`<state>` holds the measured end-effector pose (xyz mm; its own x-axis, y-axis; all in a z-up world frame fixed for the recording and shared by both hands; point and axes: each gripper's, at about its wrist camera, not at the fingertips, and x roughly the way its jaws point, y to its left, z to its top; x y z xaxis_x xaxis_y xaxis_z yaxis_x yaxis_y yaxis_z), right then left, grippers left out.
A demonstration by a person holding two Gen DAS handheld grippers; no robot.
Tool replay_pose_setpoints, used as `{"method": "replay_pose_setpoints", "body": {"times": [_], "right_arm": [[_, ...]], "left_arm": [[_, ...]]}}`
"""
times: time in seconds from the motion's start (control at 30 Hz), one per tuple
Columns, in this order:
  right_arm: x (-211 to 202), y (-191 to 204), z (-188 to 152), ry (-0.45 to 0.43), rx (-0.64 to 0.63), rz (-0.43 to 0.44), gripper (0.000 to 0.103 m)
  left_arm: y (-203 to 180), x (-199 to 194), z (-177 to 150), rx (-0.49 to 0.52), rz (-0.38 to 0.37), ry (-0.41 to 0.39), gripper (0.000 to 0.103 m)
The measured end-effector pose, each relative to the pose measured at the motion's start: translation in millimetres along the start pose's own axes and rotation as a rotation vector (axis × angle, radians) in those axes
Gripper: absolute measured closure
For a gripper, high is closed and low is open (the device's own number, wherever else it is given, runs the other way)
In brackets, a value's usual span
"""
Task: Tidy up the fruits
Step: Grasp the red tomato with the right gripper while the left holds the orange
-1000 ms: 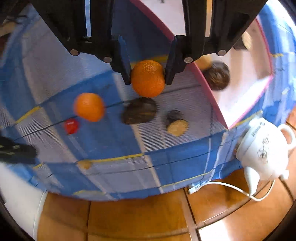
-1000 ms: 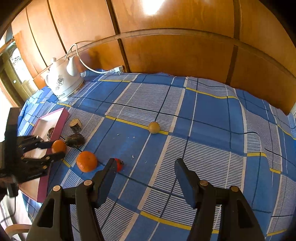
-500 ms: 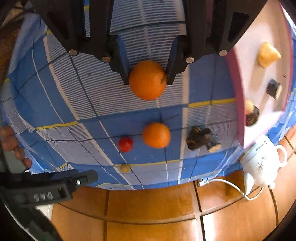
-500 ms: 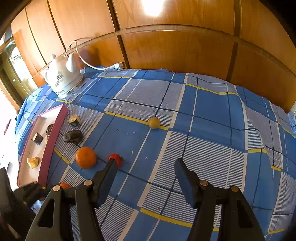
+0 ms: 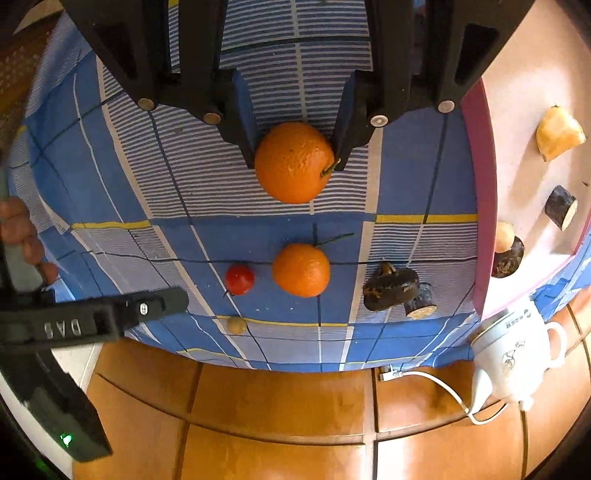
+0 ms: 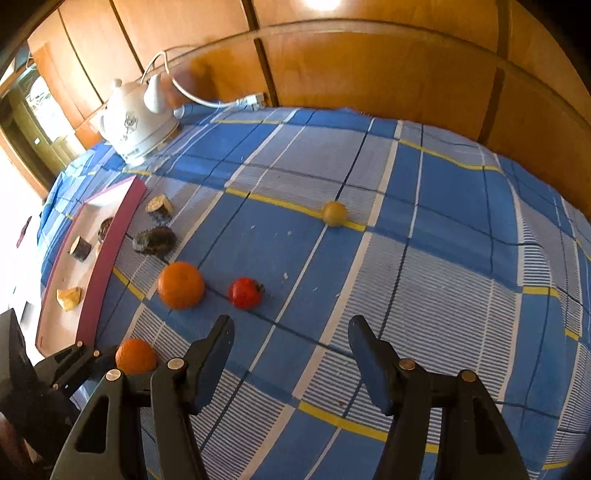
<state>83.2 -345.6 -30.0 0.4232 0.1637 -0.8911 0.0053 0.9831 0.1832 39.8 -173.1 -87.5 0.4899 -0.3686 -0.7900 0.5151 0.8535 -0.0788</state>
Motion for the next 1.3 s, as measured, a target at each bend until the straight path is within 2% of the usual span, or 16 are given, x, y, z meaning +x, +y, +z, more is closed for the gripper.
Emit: {"method": "replay_pose_setpoints", "body": {"times": [0.27,0.57,0.77,0.8,0.83,1.17,1.3], "right_arm": [[4,2,0,0.015,0.028,0.055,0.053],[21,4,24,0.037,0.098,0.088,0.053],[53,24,34,0.118,0.039,0.059,0.054],[58,28,32,0.133,0.016,0.038,0.068],[61,29,30,0.136,0.002,0.009,0.076],[36,14,5,0.148,-0.058,-0.012,0.077],[34,0,-4,0.150,-0.036,-0.029,0.077]], "left_arm": [[0,-2,-4,-0.007,0.005,-0.020,0.064],[0,-3,-5,-0.014,-0.001,-0.024,0.064],[1,-3,-4,-0.020,-0.007,-0.026,0.064],[1,-3,-5,-0.020,-0.008,-0.027,0.064],[2,-3,-5,-0.022,-0.010,-0.027,0.064],[4,-2,-4,-0.036,-0.024,-0.037,0.064],[4,-2,-4,-0.035,-0.023,-0.036,0.064]]}}
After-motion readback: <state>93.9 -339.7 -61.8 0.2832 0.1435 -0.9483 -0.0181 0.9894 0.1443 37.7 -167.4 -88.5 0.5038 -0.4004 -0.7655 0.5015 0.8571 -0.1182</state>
